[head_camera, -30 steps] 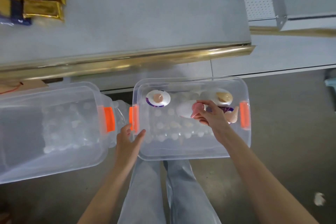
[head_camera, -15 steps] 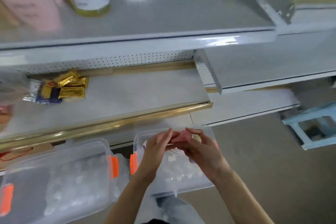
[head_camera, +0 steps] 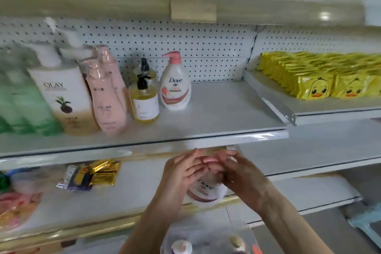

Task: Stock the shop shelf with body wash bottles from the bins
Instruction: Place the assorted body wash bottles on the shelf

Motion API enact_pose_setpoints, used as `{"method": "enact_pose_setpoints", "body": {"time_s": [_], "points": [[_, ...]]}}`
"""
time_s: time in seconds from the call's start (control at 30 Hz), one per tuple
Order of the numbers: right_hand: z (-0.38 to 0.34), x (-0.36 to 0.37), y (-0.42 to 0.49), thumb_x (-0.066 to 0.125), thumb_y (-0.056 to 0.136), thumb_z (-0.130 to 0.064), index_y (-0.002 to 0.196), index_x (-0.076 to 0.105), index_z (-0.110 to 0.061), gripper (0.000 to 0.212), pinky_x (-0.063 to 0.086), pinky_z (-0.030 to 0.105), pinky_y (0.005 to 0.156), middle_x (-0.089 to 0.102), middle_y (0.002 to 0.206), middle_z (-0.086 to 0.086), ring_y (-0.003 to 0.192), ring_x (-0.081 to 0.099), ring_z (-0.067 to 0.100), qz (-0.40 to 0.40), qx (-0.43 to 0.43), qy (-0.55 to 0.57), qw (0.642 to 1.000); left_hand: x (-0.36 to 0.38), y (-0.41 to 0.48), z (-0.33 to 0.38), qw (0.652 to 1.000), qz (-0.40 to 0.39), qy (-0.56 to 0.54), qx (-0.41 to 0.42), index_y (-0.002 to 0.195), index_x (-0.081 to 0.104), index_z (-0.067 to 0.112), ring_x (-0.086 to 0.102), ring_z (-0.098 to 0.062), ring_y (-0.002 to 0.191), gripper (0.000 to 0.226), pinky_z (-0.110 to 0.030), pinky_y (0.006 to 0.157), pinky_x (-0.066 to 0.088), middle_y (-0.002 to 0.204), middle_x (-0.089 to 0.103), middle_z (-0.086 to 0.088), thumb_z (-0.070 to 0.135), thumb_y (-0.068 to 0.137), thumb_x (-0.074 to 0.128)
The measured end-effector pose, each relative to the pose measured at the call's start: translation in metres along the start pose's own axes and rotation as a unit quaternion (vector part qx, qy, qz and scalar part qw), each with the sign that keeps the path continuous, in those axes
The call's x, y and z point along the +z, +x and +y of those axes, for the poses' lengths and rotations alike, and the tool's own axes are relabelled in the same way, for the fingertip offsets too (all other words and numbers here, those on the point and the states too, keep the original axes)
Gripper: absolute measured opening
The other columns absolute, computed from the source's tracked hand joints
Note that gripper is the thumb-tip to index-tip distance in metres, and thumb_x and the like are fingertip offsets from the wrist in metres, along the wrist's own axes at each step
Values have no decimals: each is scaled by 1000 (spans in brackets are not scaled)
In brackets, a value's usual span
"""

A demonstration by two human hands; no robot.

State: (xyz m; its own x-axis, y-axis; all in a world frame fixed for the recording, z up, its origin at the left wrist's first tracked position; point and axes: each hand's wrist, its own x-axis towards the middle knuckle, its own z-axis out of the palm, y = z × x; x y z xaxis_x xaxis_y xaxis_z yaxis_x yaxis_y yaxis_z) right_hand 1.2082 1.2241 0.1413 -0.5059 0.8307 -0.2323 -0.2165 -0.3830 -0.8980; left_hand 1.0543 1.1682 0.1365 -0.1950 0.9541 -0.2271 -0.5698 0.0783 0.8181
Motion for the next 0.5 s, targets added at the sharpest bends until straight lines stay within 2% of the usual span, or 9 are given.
{"method": "enact_pose_setpoints", "body": {"time_s": [0.13,0.23,0.27,0.33,0.4,0.5], "points": [[-56,18,27,60,85,-21,114,53,-10,32,44,22,67,72,105,13,88,69,16,-44,-16,-11,999,17,16,53,997,-28,-70,11,109,65,-3,69,-24,99,43,-29,85,57,107,69,-21,27,78,60],[-86,33,55,63,86,-25,129,46,4,55,50,18,69,70,110,12,97,68,16,-53,-11,-40,998,26,29,86,994,-25,-100,24,108,65,-4,68,-25,100,40,-30,86,56,109,69,-22,26,82,56],[-93,37,63,63,87,-24,132,45,5,57,50,18,68,69,111,12,101,67,17,-49,-9,-43,998,28,33,94,994,-20,-108,28,107,65,-4,68,-26,98,42,-30,84,57,107,69,-23,26,79,58],[-105,45,76,62,88,-22,130,49,1,48,49,17,63,71,107,11,103,67,19,-38,-7,-42,998,32,39,109,992,-9,-123,38,105,65,-6,70,-26,93,46,-31,80,58,102,70,-22,26,72,61],[-117,52,84,61,89,-19,122,56,-8,36,48,16,62,73,97,6,95,69,16,-43,-7,-38,998,35,45,121,989,-7,-135,52,102,65,-6,70,-25,89,46,-31,78,59,96,72,-20,25,69,61],[-134,63,95,58,91,-18,115,59,-13,24,48,16,66,74,94,3,91,70,12,-79,-20,-52,995,36,55,135,987,-4,-142,69,103,65,-7,70,-26,91,42,-33,79,57,96,72,-21,23,73,60]]}}
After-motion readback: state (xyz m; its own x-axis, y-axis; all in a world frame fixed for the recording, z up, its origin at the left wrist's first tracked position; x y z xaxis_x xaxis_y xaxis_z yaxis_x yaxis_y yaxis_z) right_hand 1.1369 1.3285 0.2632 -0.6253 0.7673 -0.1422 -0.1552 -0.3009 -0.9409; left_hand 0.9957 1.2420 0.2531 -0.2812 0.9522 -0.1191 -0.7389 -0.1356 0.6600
